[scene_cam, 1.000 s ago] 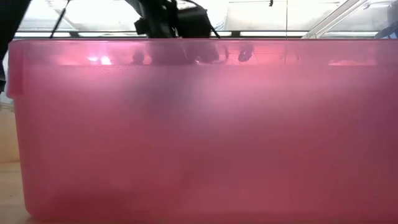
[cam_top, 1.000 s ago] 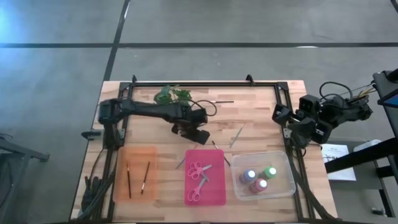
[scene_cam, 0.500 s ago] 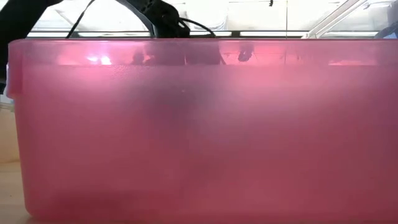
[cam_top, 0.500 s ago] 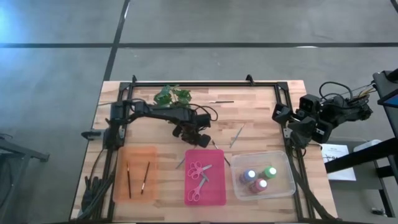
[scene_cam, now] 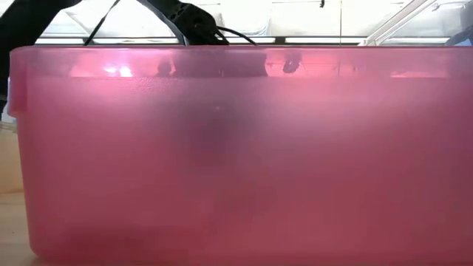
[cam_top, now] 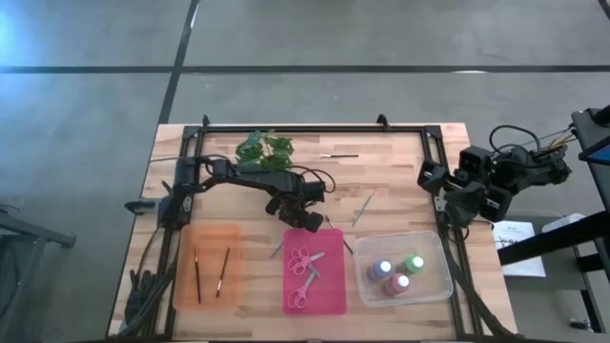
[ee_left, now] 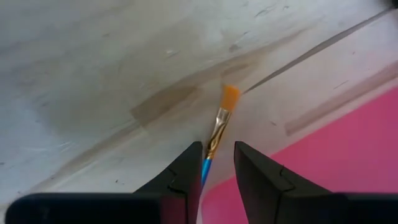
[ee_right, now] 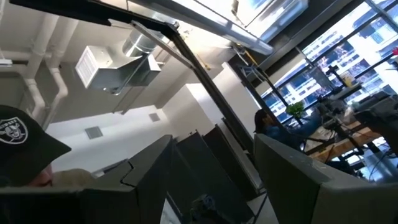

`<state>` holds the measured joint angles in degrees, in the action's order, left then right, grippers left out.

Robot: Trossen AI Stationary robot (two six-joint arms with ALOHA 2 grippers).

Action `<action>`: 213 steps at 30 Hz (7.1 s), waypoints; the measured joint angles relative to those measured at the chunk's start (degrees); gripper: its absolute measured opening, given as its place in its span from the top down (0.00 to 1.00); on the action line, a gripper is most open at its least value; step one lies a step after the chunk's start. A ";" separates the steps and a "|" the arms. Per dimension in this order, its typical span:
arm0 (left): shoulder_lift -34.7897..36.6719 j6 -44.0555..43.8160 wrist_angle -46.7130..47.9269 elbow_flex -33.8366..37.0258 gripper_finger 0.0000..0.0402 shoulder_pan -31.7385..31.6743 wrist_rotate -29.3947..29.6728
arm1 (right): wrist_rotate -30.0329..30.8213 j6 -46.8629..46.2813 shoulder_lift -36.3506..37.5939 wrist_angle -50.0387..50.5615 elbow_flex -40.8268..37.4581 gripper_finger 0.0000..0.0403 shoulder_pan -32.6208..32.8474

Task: Pick & Place Paint Supplies
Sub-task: Put the blue paintbrush into the orange bin, then put the black eyeshadow brush into the orange bin

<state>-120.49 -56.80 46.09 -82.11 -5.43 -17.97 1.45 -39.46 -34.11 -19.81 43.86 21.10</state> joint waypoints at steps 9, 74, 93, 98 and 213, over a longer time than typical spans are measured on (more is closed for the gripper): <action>-1.86 -0.64 0.61 -0.33 0.76 1.05 1.59 | -0.45 -0.30 0.00 -0.02 0.00 0.46 0.00; 3.81 2.79 -2.67 -0.50 0.84 -0.50 12.01 | -2.60 2.38 -0.09 0.35 -0.02 0.46 0.00; 1.36 3.29 -5.80 -0.52 0.84 -0.68 13.96 | -2.55 1.51 -0.10 1.62 -0.02 0.46 0.00; 1.36 3.43 -5.74 -0.05 0.84 -0.66 13.96 | -2.54 1.53 -0.11 1.64 -0.02 0.46 0.00; 48.61 44.18 -45.52 17.49 0.76 -3.59 22.83 | 12.24 6.45 -3.64 -0.34 -0.02 0.46 0.00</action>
<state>-71.88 -12.62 0.57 -64.61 -9.02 4.86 13.69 -33.01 -37.74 -20.16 43.83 21.10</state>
